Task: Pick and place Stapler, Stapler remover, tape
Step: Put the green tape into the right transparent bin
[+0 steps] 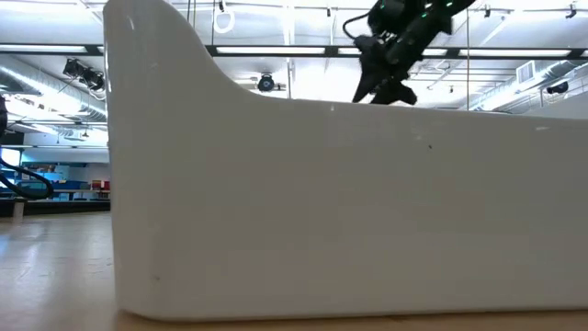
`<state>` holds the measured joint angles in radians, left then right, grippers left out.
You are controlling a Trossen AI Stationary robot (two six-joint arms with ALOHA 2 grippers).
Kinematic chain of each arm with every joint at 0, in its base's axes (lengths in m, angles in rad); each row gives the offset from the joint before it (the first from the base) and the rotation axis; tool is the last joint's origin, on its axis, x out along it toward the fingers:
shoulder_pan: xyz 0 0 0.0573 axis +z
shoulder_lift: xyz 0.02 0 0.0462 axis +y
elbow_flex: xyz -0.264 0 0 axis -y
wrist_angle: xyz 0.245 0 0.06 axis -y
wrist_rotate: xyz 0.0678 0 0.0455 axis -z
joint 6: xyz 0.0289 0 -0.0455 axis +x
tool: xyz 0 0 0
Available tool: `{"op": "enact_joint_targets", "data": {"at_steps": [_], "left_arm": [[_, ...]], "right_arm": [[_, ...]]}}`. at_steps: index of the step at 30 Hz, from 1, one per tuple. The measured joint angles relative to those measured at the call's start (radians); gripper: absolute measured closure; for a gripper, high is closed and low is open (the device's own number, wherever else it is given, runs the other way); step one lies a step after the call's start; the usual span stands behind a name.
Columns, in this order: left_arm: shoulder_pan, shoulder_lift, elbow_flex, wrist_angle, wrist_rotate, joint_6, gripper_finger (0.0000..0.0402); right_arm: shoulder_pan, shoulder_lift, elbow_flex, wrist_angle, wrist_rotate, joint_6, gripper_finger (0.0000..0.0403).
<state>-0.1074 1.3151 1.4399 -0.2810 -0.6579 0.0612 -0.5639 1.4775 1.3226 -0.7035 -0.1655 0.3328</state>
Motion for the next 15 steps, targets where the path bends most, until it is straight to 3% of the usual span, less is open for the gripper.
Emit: {"op": "enact_joint_targets", "data": {"at_steps": [8,15], "left_arm": [[0.0,0.0,0.0,-0.002,0.0,-0.004,0.0149],[0.0,0.0,0.0,-0.004,0.0,-0.006,0.0149]], "right_arm": [[-0.035,0.228,0.165,-0.02,0.0,-0.072,0.0204],[-0.035,0.366,0.196,-0.023,0.009,-0.08,0.0204]]}}
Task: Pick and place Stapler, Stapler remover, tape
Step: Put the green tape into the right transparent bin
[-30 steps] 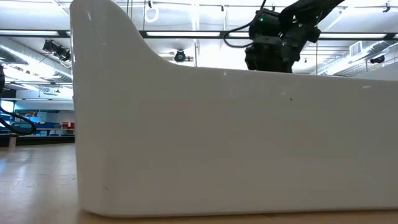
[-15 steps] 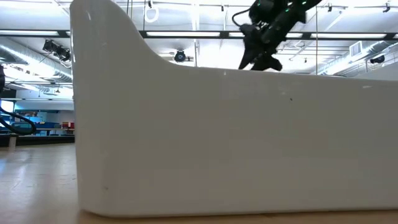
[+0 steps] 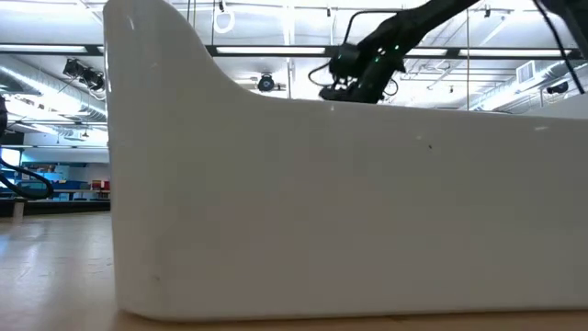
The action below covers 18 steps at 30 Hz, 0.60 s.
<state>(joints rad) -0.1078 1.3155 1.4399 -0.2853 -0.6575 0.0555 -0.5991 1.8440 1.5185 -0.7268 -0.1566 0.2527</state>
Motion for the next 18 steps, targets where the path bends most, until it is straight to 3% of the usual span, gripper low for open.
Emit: {"op": "enact_joint_targets", "data": {"at_steps": [18], "left_arm": [[0.0,0.0,0.0,-0.005,0.0,0.0,0.0149]], "right_arm": [[0.013,0.161,0.0,-0.038,0.045,0.019,0.0204]]}}
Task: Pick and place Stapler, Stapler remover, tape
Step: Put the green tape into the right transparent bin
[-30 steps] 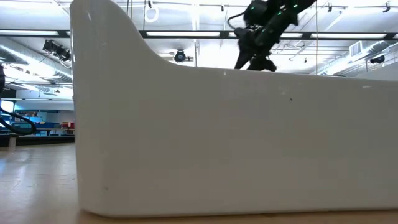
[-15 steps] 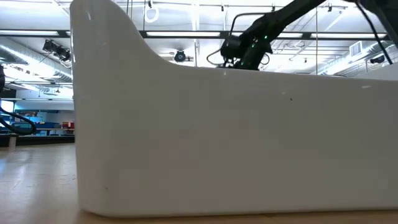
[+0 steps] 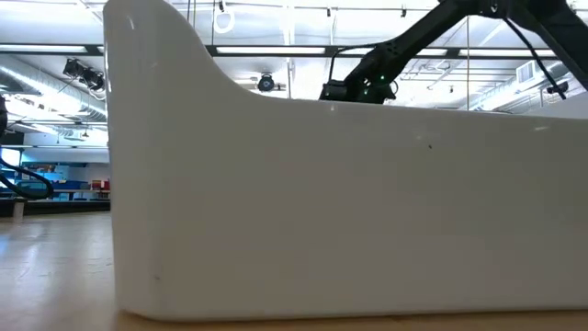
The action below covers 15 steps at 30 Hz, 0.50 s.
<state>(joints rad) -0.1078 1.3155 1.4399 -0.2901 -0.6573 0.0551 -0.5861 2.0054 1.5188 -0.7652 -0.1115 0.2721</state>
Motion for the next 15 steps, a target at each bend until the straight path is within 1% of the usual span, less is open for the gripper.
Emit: {"op": "enact_joint_targets", "data": {"at_steps": [5,9,15], "left_arm": [[0.0,0.0,0.0,-0.002,0.0,0.0,0.0149],[0.0,0.0,0.0,-0.008,0.0,0.0,0.0149],[0.0,0.0,0.0,-0.026,0.0,-0.001,0.0149]], "right_arm": [[0.016,0.03,0.0,0.006,0.0,-0.015,0.0204],[0.024,0.054,0.0,-0.006,0.042,-0.045,0.0204],[0.024,0.075,0.004,-0.015,0.047,-0.053,0.0204]]}}
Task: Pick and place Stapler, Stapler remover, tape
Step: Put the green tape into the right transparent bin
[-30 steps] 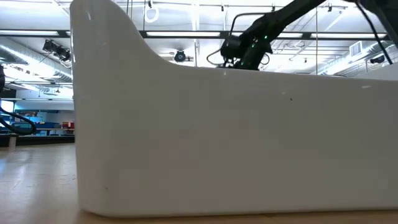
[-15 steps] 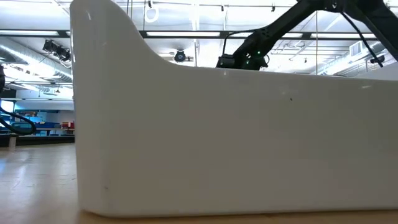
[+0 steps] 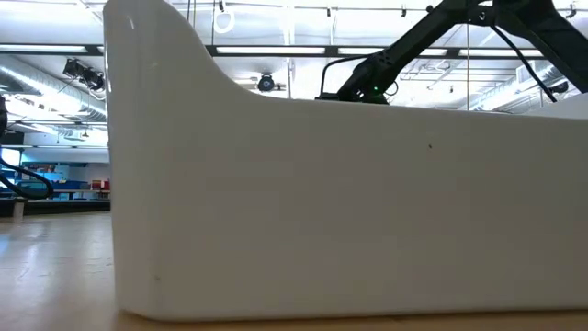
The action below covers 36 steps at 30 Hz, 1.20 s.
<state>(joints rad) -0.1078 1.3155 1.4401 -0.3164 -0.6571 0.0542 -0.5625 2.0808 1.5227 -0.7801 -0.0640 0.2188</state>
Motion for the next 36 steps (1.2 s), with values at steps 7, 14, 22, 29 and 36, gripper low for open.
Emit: {"op": "enact_joint_targets", "data": {"at_steps": [7,14,22,29,36], "left_arm": [[0.0,0.0,0.0,-0.004,0.0,-0.001,0.0149],[0.0,0.0,0.0,-0.012,0.0,-0.022,0.0149],[0.005,0.0,0.0,-0.012,0.0,-0.023,0.0149],[0.006,0.0,0.0,-0.013,0.0,-0.025,0.0149],[0.011,0.0,0.0,-0.013,0.0,-0.025,0.0149]], "right_arm": [[0.0,0.002,-0.001,-0.003,0.023,-0.021,0.0237],[0.0,0.003,-0.002,-0.016,0.032,-0.025,0.0273],[0.007,-0.013,-0.006,-0.033,0.036,-0.053,0.0212],[0.012,-0.015,-0.005,-0.048,0.04,-0.069,0.0157],[0.014,-0.017,0.002,-0.054,0.03,-0.07,0.0147]]}}
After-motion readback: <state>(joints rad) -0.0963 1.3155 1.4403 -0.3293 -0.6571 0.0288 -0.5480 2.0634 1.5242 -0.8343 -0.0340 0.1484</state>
